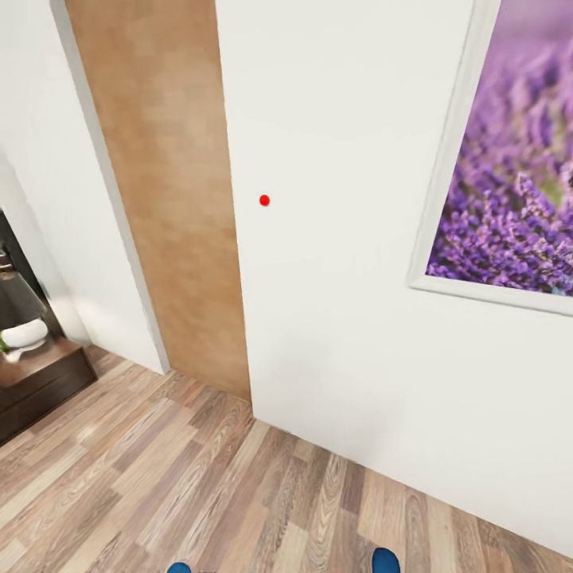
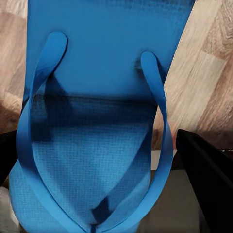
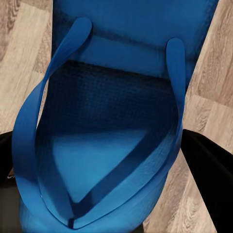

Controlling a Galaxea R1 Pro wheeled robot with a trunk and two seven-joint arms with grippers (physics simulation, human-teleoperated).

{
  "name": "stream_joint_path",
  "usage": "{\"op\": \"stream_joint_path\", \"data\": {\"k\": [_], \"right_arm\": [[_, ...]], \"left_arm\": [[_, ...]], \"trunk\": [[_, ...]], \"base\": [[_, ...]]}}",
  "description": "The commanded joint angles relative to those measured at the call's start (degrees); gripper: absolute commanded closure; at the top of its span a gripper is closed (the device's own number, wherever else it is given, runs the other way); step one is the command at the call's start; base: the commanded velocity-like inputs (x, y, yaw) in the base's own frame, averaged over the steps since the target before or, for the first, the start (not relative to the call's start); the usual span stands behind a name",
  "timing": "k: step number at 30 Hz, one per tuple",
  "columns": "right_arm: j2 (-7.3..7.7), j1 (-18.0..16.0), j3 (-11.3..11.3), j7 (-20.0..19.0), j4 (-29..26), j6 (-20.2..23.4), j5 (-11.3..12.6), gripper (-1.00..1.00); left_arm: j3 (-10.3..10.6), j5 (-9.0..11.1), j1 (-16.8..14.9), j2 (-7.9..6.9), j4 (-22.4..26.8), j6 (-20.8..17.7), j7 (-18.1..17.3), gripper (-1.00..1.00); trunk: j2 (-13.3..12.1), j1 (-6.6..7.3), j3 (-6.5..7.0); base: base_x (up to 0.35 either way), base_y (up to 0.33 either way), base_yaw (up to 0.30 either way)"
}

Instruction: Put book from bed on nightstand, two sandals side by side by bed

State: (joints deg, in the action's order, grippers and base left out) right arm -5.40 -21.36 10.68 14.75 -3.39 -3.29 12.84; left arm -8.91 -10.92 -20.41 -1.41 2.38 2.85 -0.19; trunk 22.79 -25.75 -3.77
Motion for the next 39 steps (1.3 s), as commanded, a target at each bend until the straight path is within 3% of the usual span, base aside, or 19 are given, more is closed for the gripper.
{"op": "stream_joint_path", "data": {"k": [1,25,39], "right_arm": [[-0.02,-0.04,0.52,0.19,0.04,-0.23,0.61,1.0],[-0.05,0.0,0.85,0.19,0.05,-0.23,0.61,1.0],[-0.1,0.0,0.9,0.19,0.05,-0.23,0.61,1.0]], "left_arm": [[-0.5,-0.6,-0.07,0.0,-0.09,0.23,-0.08,1.0],[-0.49,-0.6,-0.07,0.0,-0.09,0.18,-0.08,1.0],[-0.46,-0.6,-0.07,0.0,-0.09,0.2,-0.08,1.0]], "trunk": [[0.13,-0.03,-0.13],[0.13,-0.03,-0.13],[0.13,-0.03,-0.13]], "base": [[0.003,-0.002,0.29],[0.14,-0.07,0.287],[0.306,-0.009,0.092]]}}
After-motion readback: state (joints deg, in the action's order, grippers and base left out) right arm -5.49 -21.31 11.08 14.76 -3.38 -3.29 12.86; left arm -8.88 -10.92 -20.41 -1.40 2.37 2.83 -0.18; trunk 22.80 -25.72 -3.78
